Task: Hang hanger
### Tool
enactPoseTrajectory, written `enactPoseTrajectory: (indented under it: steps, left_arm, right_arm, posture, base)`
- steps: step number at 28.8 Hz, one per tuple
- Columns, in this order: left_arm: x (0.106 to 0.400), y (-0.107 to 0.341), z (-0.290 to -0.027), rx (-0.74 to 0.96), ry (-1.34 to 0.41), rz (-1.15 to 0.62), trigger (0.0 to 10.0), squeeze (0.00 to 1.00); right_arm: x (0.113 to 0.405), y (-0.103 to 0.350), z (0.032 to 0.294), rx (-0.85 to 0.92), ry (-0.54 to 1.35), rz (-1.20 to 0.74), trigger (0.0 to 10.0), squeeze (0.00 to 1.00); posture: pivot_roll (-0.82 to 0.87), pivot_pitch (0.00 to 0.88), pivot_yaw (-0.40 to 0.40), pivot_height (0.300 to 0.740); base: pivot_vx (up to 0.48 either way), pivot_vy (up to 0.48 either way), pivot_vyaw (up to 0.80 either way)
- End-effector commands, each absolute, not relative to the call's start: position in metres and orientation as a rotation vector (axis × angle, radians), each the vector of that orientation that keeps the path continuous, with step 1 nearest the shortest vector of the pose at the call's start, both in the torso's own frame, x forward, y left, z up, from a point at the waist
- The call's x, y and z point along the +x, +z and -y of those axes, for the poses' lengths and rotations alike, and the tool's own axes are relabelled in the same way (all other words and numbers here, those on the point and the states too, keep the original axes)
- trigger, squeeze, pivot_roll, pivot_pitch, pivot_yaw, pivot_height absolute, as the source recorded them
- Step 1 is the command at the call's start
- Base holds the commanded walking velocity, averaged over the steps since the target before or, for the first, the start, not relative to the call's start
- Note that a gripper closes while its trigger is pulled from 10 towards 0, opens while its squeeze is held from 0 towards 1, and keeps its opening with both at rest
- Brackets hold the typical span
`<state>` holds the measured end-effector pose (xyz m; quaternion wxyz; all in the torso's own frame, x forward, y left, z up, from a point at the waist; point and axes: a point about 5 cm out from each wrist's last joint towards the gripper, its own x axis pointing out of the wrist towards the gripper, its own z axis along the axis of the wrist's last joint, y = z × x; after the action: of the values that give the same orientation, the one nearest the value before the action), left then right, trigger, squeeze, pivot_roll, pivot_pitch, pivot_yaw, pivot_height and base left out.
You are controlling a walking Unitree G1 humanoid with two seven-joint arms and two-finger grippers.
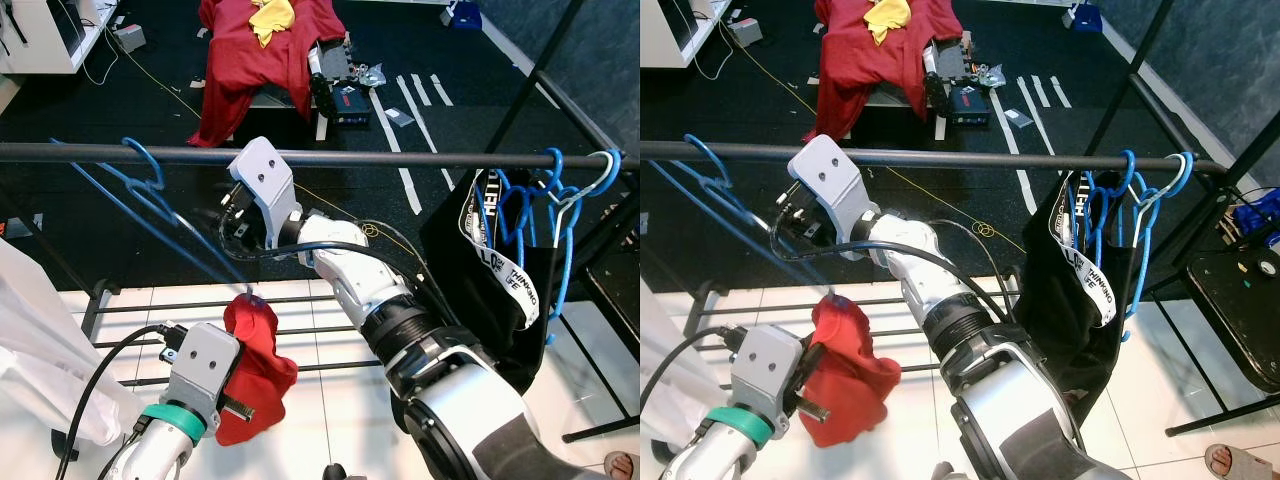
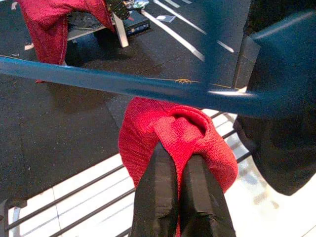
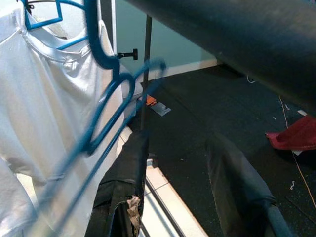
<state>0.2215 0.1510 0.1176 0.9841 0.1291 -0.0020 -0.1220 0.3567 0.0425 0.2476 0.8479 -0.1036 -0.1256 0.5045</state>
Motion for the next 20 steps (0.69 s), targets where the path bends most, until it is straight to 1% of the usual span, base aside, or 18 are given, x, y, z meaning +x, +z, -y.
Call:
enactPoseTrajectory:
  steps: [1,5,8,9,12,13,14,15,17,19,20]
  left_arm:
    - [0.219,0.113,-0.149,0.257,-0.256,-0.004,0.0,0.0]
    - [0.224,0.115,-0.148,0.259,-0.266,0.004,0.0,0.0]
    - [0.224,0.115,-0.148,0.259,-0.267,0.005,0.0,0.0]
    - [0.224,0.115,-0.148,0.26,-0.268,0.006,0.0,0.0]
    - [0.224,0.116,-0.148,0.261,-0.266,0.008,0.0,0.0]
    - [0.223,0.116,-0.149,0.262,-0.258,0.01,0.0,0.0]
    - [0.223,0.116,-0.149,0.262,-0.258,0.01,0.0,0.0]
    - [0.223,0.114,-0.149,0.263,-0.246,0.007,0.0,0.0]
    - [0.223,0.114,-0.149,0.263,-0.246,0.007,0.0,0.0]
    - [0.221,0.108,-0.152,0.238,-0.201,-0.017,0.0,0.0]
    - [0.221,0.105,-0.155,0.211,-0.167,-0.033,0.0,0.0]
  right_arm:
    - [0.351,0.254,-0.053,-0.212,1.094,0.296,10.0,0.0]
    - [0.352,0.242,-0.053,-0.143,1.139,0.21,10.0,0.0]
    - [0.351,0.241,-0.053,-0.104,1.155,0.203,10.0,0.0]
    - [0.351,0.247,-0.053,-0.068,1.158,0.23,10.0,0.0]
    - [0.35,0.254,-0.049,-0.031,1.141,0.281,10.0,0.0]
    - [0.349,0.256,-0.04,-0.023,1.093,0.338,10.0,0.0]
    - [0.349,0.256,-0.04,-0.023,1.093,0.338,10.0,0.0]
    - [0.35,0.248,-0.026,-0.013,1.013,0.358,10.0,0.0]
    - [0.35,0.248,-0.026,-0.013,1.013,0.358,10.0,0.0]
    - [0.344,0.21,0.012,-0.002,0.817,0.317,10.0,0.0]
    - [0.335,0.187,0.033,-0.022,0.726,0.282,10.0,0.0]
  posture:
    - [0.08,0.123,-0.043,0.74]
    - [0.07,0.121,-0.032,0.74]
    - [0.07,0.121,-0.032,0.74]
    - [0.07,0.121,-0.032,0.74]
    - [0.08,0.12,-0.036,0.74]
    - [0.09,0.12,-0.04,0.74]
    - [0.09,0.12,-0.04,0.74]
    - [0.09,0.121,-0.042,0.74]
    - [0.09,0.121,-0.042,0.74]
    - [0.07,0.121,-0.029,0.74]
    - [0.05,0.121,-0.013,0.74]
  base:
    - [0.0,0.0,0.0]
    - [0.0,0.0,0.0]
    - [0.0,0.0,0.0]
    - [0.0,0.0,0.0]
    - [0.0,0.0,0.0]
    - [0.0,0.0,0.0]
    - [0.0,0.0,0.0]
    - [0.0,0.0,0.0]
    - [0.0,0.0,0.0]
    - [0.0,0.0,0.0]
    - [0.0,0.0,0.0]
